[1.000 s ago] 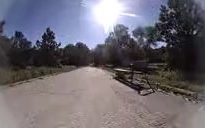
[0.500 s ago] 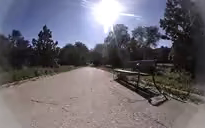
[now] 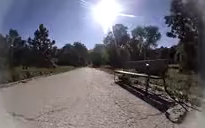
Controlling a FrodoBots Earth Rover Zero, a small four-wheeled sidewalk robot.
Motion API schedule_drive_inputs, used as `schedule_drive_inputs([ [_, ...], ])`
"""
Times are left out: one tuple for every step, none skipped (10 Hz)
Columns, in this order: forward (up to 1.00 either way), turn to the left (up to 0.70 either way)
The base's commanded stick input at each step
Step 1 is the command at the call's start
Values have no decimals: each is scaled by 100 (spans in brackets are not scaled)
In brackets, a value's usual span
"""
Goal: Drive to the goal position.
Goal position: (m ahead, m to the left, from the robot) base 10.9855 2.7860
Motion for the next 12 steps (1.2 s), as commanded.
schedule_drive_inputs([
  [100,12],
  [100,31],
  [100,45],
  [100,45],
  [100,31],
  [100,5],
  [100,5],
  [100,5],
  [100,5],
  [100,5],
  [100,5],
  [100,5],
])
